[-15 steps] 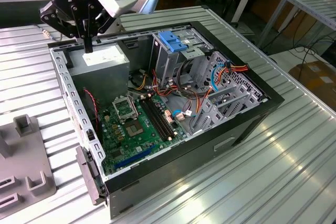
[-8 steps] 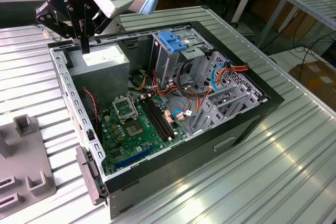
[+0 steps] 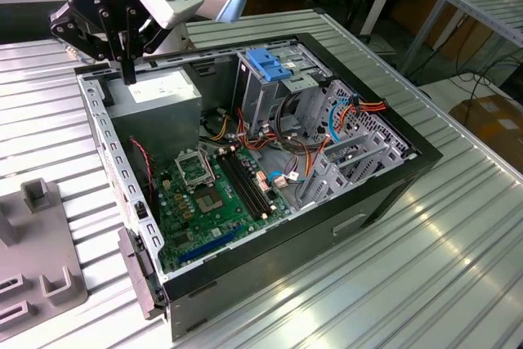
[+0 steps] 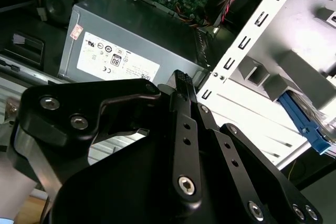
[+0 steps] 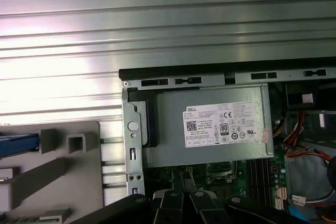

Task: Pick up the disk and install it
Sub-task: 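Reach for the disk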

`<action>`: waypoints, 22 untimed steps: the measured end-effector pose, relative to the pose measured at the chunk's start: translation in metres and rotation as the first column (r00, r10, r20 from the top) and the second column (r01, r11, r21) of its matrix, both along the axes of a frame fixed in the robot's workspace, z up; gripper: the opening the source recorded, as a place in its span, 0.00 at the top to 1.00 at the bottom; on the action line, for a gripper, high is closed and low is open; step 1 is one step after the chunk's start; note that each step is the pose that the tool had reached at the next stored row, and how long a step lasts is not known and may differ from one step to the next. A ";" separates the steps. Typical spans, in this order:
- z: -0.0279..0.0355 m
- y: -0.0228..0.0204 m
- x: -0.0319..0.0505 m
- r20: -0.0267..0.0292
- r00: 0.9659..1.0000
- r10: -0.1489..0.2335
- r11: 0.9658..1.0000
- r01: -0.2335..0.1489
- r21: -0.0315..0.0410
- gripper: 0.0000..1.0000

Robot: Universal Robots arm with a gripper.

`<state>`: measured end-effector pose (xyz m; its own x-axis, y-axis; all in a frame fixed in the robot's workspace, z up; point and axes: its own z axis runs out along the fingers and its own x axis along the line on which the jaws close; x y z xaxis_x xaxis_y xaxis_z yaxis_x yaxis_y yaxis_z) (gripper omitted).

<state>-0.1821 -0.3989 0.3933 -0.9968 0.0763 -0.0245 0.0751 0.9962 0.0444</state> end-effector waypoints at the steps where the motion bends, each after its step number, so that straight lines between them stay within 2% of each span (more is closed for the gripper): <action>1: 0.0000 0.0000 -0.0006 0.000 1.000 0.000 1.000 0.000 0.000 0.90; 22: 0.0000 0.0000 -0.0174 0.000 1.000 0.000 1.000 0.000 0.000 0.90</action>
